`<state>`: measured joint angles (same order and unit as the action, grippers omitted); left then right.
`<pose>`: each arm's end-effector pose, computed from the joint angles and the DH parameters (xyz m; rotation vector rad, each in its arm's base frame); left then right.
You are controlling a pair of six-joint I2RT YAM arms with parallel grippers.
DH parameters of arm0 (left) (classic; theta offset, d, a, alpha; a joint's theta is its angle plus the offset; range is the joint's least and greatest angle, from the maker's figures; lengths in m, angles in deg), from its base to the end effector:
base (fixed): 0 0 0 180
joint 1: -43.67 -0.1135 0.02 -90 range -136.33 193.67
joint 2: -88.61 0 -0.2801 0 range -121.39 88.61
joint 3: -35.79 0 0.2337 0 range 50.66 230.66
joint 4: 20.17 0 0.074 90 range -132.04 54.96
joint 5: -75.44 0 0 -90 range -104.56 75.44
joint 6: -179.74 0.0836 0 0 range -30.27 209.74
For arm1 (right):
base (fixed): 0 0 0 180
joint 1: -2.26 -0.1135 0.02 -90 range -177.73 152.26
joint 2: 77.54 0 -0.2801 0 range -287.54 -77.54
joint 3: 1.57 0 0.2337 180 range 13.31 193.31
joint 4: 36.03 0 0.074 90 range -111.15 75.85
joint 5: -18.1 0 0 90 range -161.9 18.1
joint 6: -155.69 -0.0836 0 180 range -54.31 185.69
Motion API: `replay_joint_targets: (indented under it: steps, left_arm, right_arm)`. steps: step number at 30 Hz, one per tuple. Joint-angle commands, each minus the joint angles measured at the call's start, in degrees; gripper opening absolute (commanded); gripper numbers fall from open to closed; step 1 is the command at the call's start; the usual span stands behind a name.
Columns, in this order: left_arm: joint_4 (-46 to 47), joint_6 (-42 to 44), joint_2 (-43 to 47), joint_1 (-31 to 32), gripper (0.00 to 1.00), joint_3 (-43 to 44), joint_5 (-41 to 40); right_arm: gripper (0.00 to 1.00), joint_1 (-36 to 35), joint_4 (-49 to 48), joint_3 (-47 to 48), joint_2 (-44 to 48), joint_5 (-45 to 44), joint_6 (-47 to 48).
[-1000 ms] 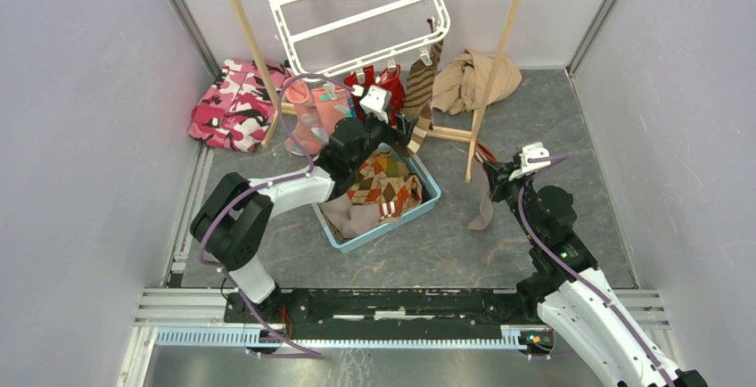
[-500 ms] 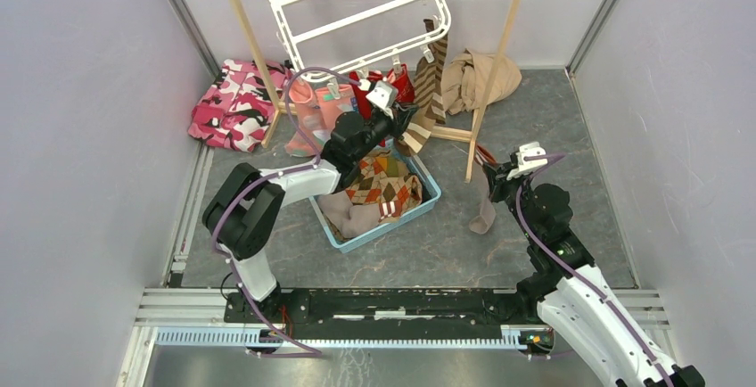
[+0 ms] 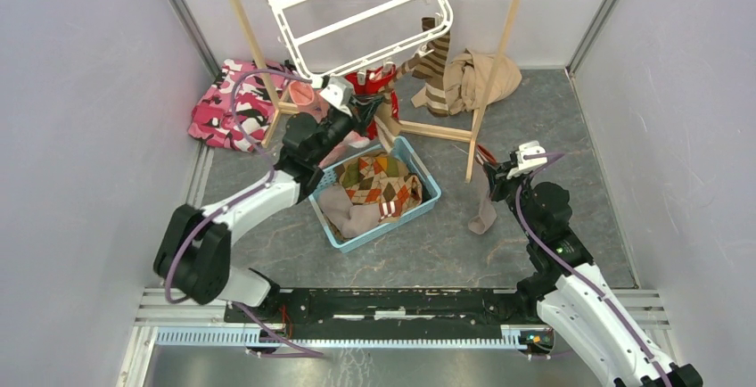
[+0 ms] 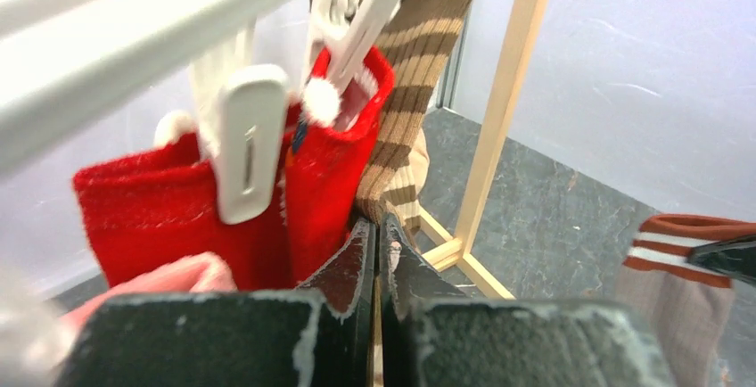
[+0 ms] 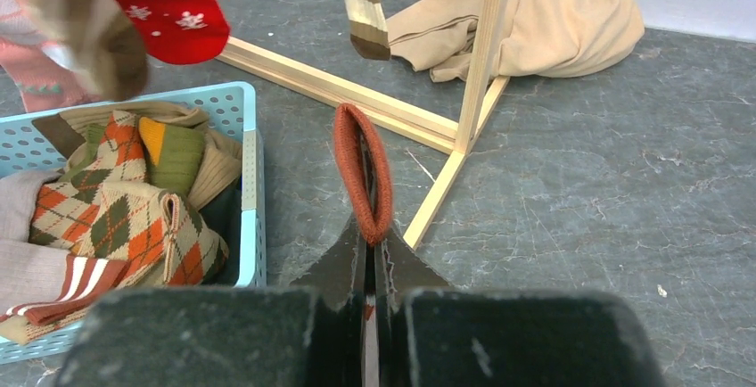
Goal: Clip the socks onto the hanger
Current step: Rotate the hanger at the clothesline.
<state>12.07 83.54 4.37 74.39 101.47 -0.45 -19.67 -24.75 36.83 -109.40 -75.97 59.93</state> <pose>0.3026 -0.2035 0.3545 0.4972 1.2811 -0.7063 0.1610 0.0584 0.2750 -0.1799 1.6527 0.3087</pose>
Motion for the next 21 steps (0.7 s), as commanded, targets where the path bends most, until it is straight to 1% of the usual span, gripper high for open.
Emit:
replay_joint_targets:
  steps: [1, 6, 10, 17, 19, 21]
  left_arm:
    - [-5.55, 1.37, 7.95, -0.04, 0.02, -2.35, 0.06]
    - [-11.99, 1.69, 14.53, -0.09, 0.02, -4.79, -1.9]
    - [-16.04, 2.67, 20.7, -0.3, 0.02, -6.67, -5.22]
    - [-23.24, 5.58, 29.52, -1.57, 0.02, -8.36, -15.23]
    - [-24.32, 5.84, 30.76, -2.76, 0.02, -8.47, -18.09]
    - [-25.21, 5.8, 31.3, -4.71, 0.02, -7.92, -18.98]
  right_arm:
    - [0.0, 0.45, -3.02, -0.08, -0.11, 1.17, 0.02]
    - [0.0, 0.49, -3.0, -0.14, 0.3, 1.37, 0.07]
    - [0.0, 0.6, -3.33, -0.39, 0.29, 1.85, 0.02]
    - [0.0, 0.69, -3.67, -0.34, 0.61, 2.72, -0.17]
    - [0.0, 0.67, -3.95, -0.38, 0.62, 3.3, -0.32]
    - [0.0, 0.66, -4.17, -0.33, 0.58, 3.93, -0.51]
